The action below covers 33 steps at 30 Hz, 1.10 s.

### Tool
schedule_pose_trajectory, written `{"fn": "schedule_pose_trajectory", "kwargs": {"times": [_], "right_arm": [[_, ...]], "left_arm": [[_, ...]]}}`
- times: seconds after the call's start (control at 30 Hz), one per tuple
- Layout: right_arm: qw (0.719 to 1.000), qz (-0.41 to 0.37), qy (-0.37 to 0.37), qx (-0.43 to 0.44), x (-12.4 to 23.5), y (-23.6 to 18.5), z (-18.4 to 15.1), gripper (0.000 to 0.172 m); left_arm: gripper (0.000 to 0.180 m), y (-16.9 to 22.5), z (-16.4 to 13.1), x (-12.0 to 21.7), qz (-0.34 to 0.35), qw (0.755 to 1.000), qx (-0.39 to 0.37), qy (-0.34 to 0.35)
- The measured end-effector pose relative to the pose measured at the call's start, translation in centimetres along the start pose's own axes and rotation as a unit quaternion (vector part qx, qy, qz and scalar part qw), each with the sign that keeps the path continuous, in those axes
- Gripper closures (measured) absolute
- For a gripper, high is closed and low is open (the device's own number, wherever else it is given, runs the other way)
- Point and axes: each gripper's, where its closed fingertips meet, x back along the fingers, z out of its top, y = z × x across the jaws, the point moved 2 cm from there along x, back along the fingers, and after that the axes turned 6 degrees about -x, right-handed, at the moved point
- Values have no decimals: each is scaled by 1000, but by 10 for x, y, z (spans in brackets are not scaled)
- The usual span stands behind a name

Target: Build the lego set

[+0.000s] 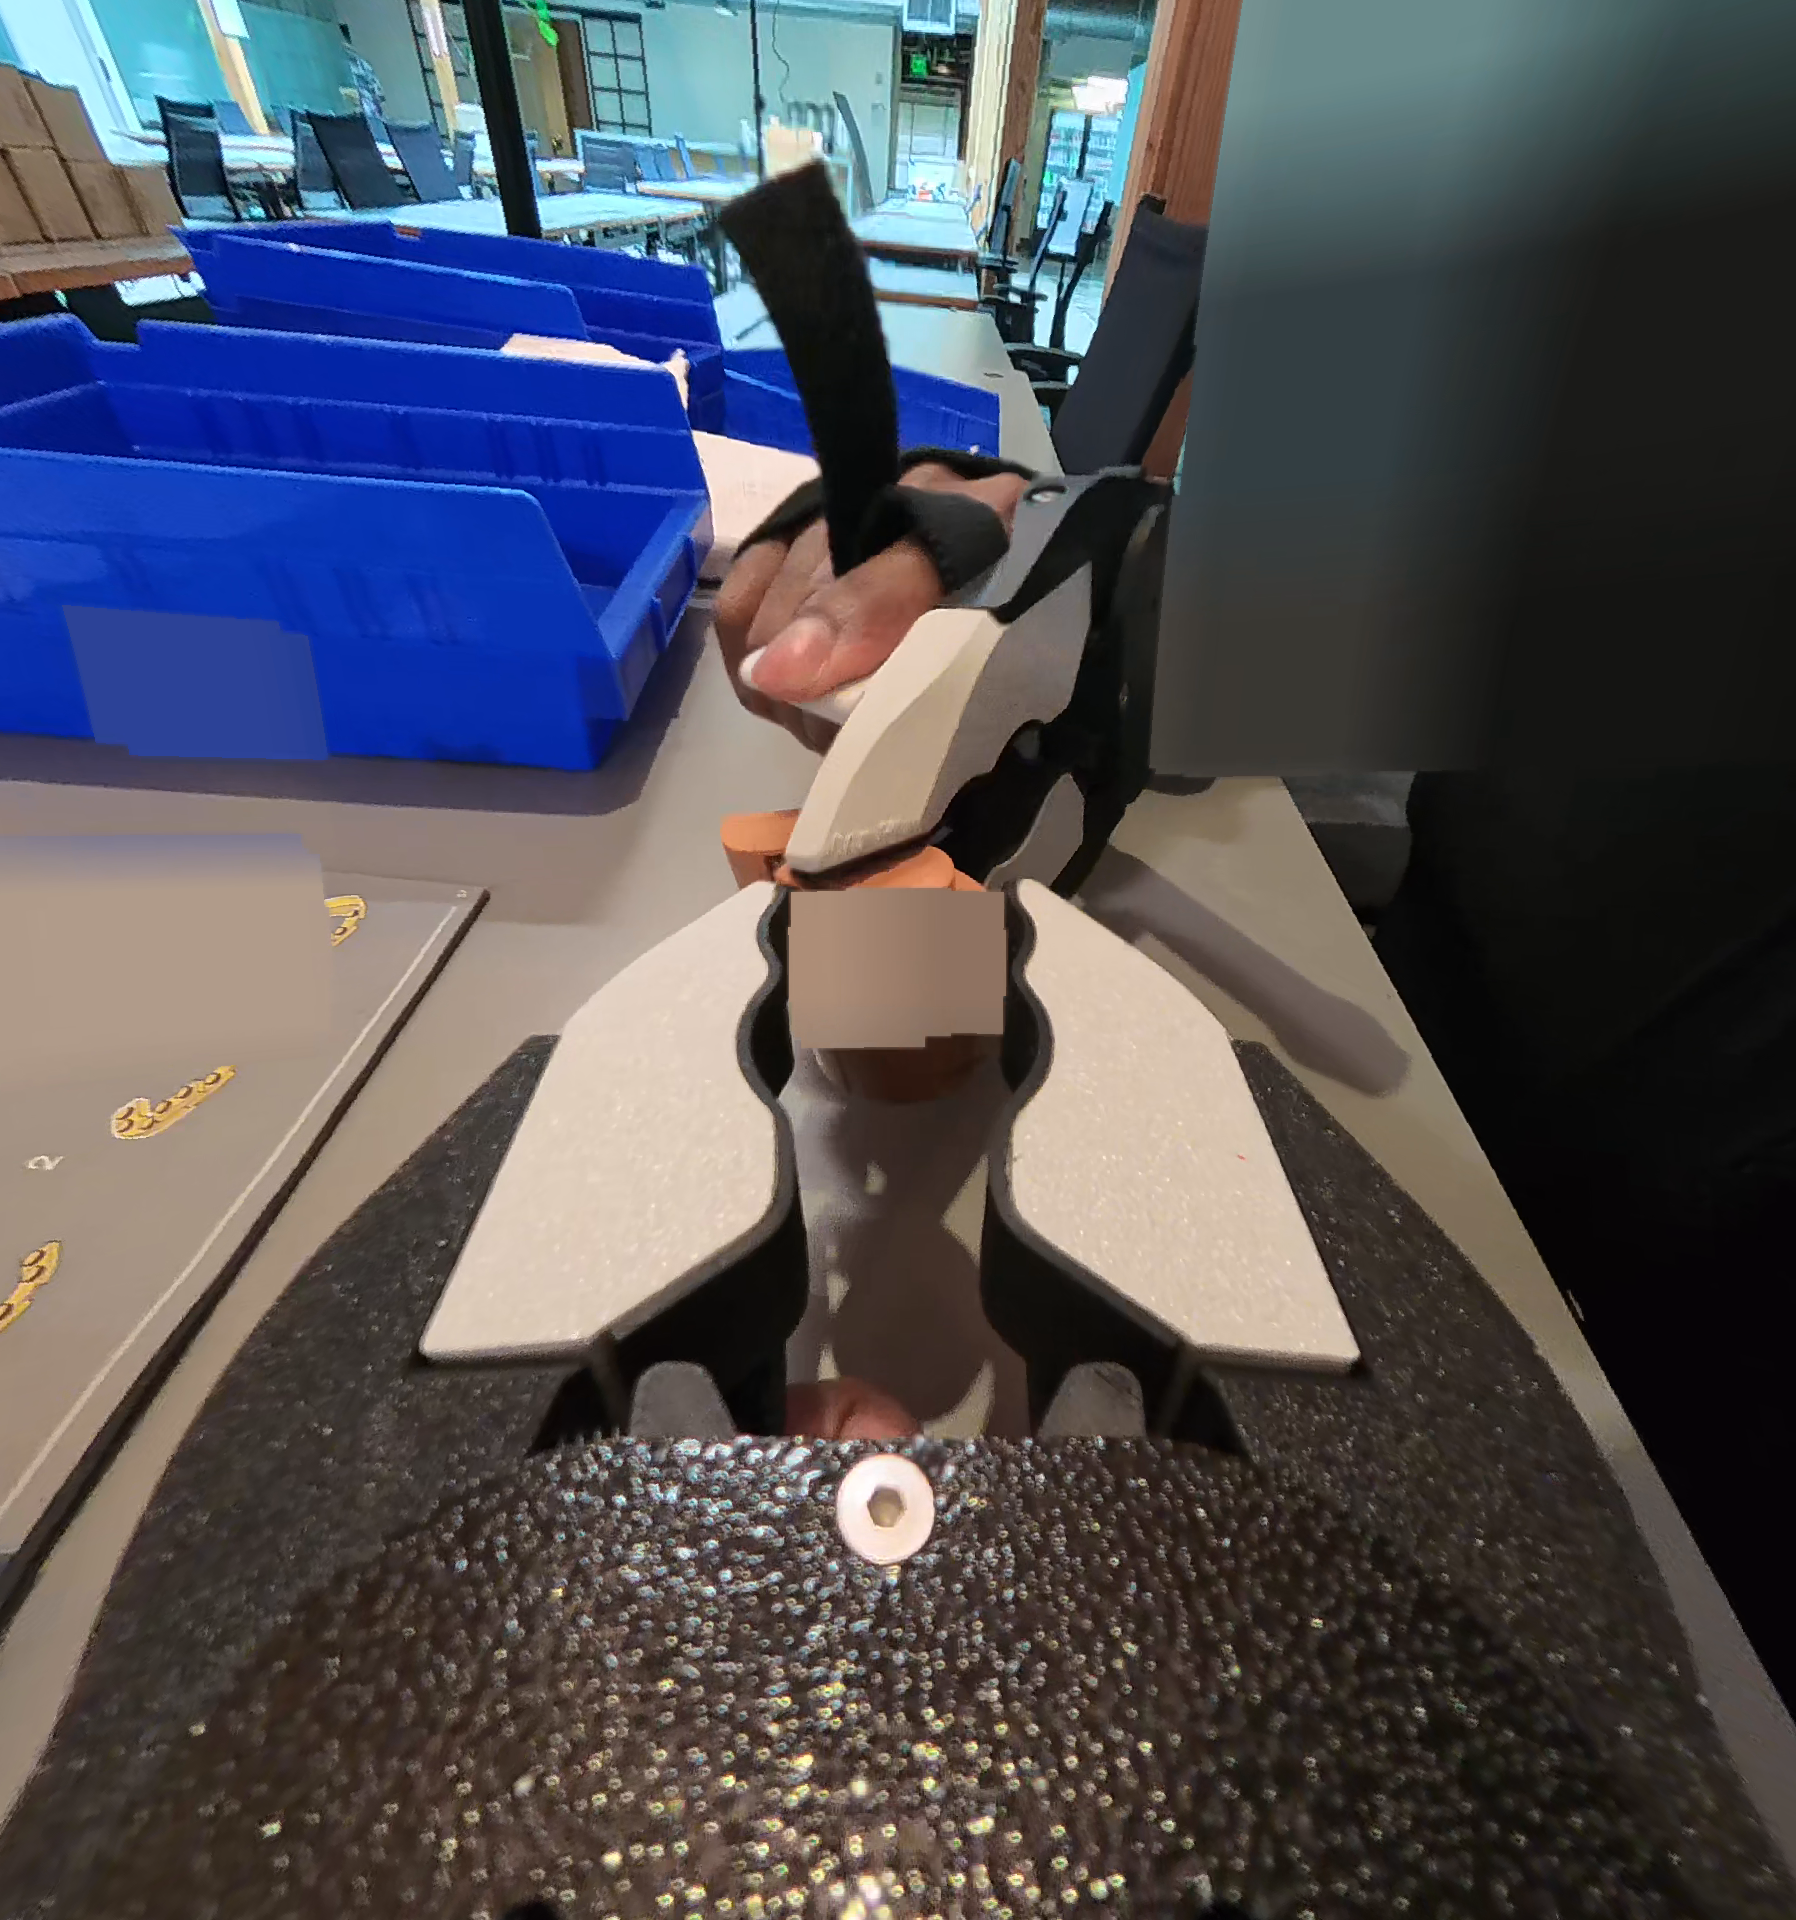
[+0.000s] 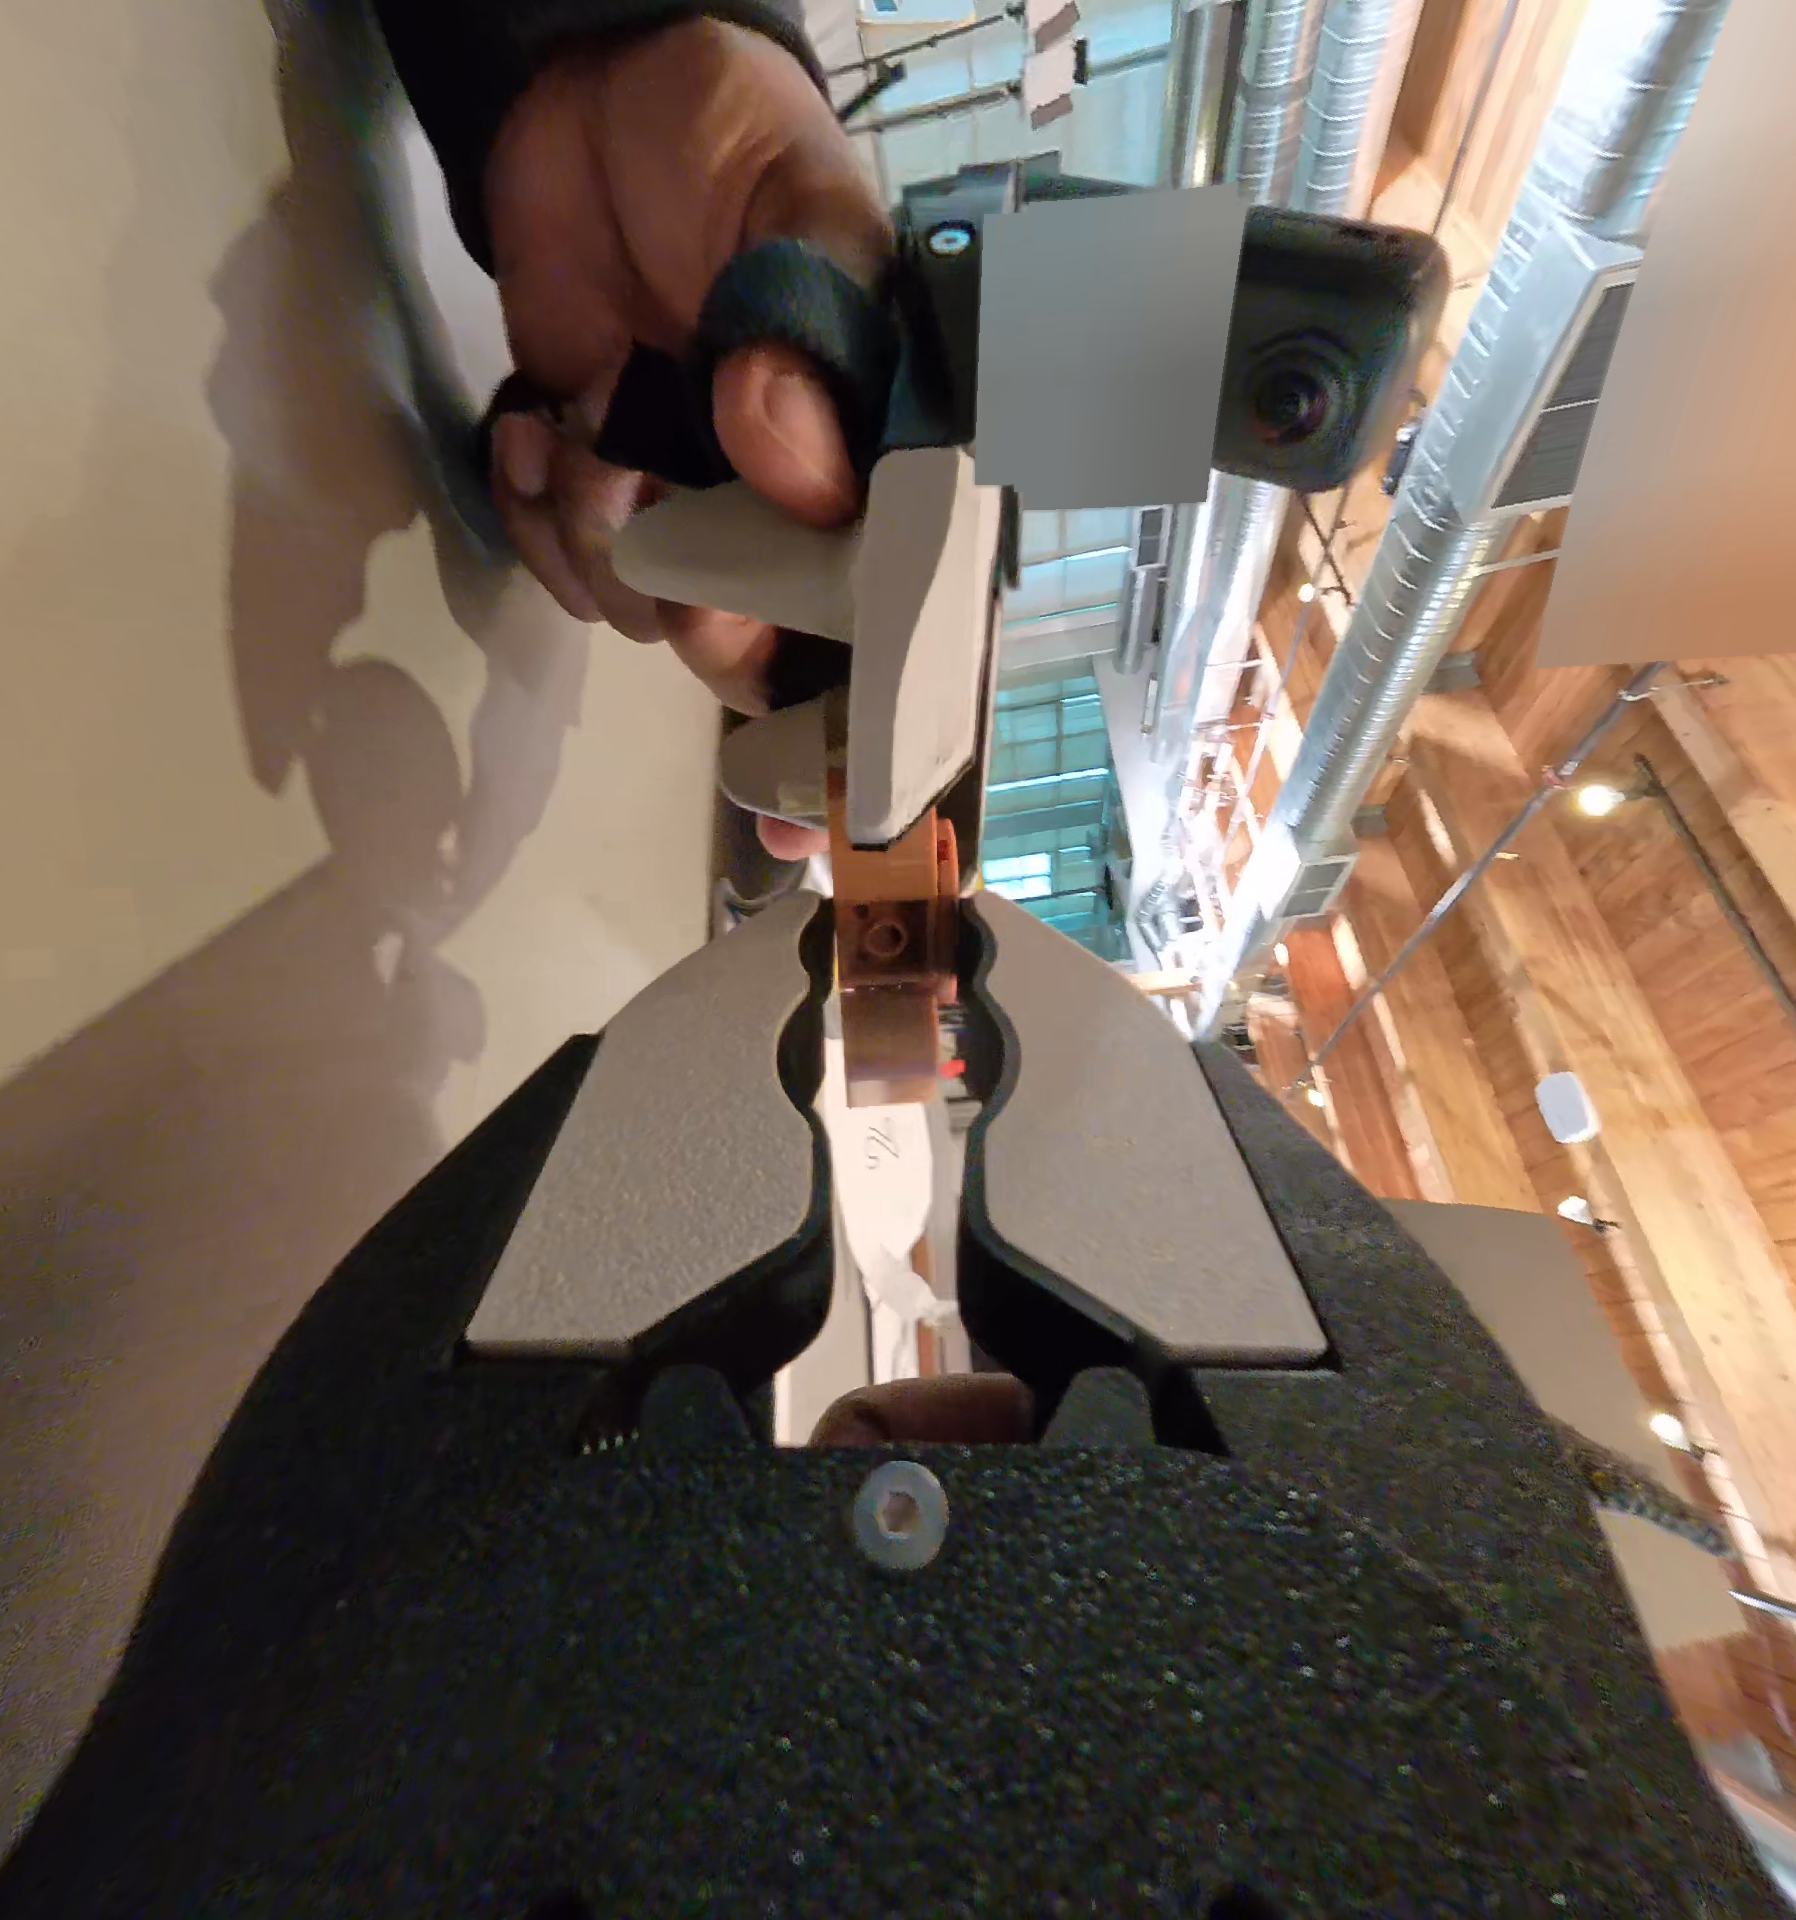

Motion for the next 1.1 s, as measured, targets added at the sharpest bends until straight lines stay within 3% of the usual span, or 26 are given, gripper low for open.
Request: {"fn": "schedule_pose_trajectory", "kwargs": {"times": [0.13,0.33,0.53,0.7,0.83,1.1], "right_arm": [[999,-27,-27,-22,8,10,-3,134],[982,-32,-107,-151,46,11,-13,139],[909,-95,-165,-369,115,21,-17,145],[846,-172,-299,-406,200,33,-56,146],[782,-182,-410,-432,257,22,-100,135],[711,-86,-423,-554,275,16,-153,123]], "left_arm": [[144,-6,1,3,20,1000,4,4],[144,-15,-23,-1,75,991,-48,-98],[144,-8,-38,-13,75,980,-72,-168],[144,-5,-39,-24,76,977,-88,-180],[144,-5,-38,-34,82,975,-92,-184],[144,-5,-40,-56,77,971,-93,-204]]}}
